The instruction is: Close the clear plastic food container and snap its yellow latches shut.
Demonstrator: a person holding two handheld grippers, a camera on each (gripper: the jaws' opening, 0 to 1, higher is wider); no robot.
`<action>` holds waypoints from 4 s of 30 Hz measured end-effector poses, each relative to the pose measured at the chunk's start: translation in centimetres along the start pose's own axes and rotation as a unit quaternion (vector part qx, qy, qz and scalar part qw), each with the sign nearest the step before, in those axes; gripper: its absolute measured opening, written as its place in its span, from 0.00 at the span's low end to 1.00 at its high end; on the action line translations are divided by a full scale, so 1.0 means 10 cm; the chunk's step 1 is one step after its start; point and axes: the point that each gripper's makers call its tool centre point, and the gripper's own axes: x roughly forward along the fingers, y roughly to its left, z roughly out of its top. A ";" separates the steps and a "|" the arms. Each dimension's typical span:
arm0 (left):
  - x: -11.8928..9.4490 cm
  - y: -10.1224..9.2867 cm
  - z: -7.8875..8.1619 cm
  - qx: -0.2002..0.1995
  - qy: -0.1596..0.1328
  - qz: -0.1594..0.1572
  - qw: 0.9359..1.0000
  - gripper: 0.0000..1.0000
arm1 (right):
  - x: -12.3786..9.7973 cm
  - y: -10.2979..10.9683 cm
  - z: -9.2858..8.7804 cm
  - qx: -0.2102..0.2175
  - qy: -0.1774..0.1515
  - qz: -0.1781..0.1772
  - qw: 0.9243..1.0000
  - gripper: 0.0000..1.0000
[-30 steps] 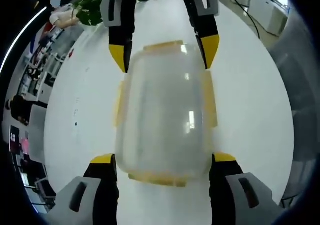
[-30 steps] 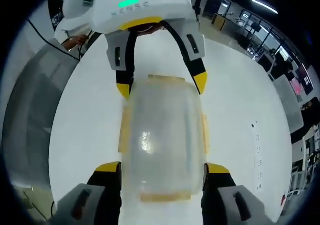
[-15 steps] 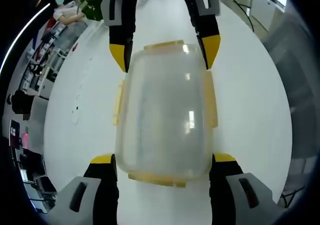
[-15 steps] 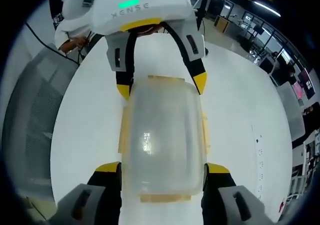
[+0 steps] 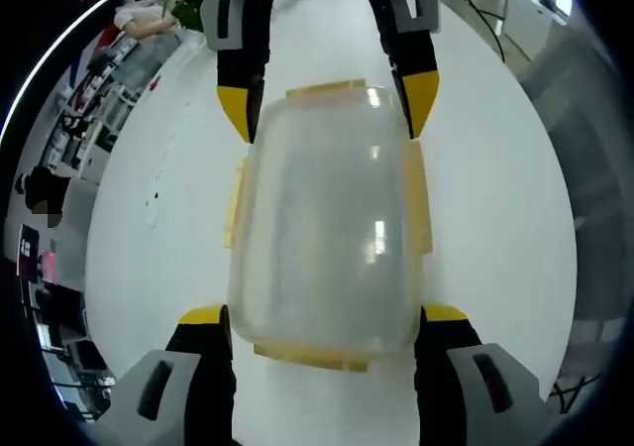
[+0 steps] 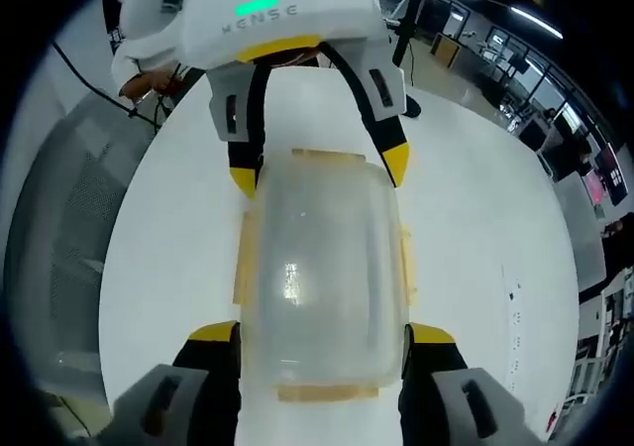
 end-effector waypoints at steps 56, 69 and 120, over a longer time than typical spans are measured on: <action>0.12 0.47 -0.03 -0.006 -0.011 0.002 1.000 0.72 | 0.06 -0.50 0.00 -0.006 -0.006 0.000 1.000 0.65; 0.08 0.46 -0.03 0.002 -0.012 0.001 1.000 0.73 | 0.04 -0.50 -0.01 0.009 -0.012 -0.007 1.000 0.70; -0.75 -0.17 -0.16 -0.160 -0.112 0.076 0.978 0.77 | -0.58 0.31 0.04 0.143 -0.103 -0.098 0.980 0.64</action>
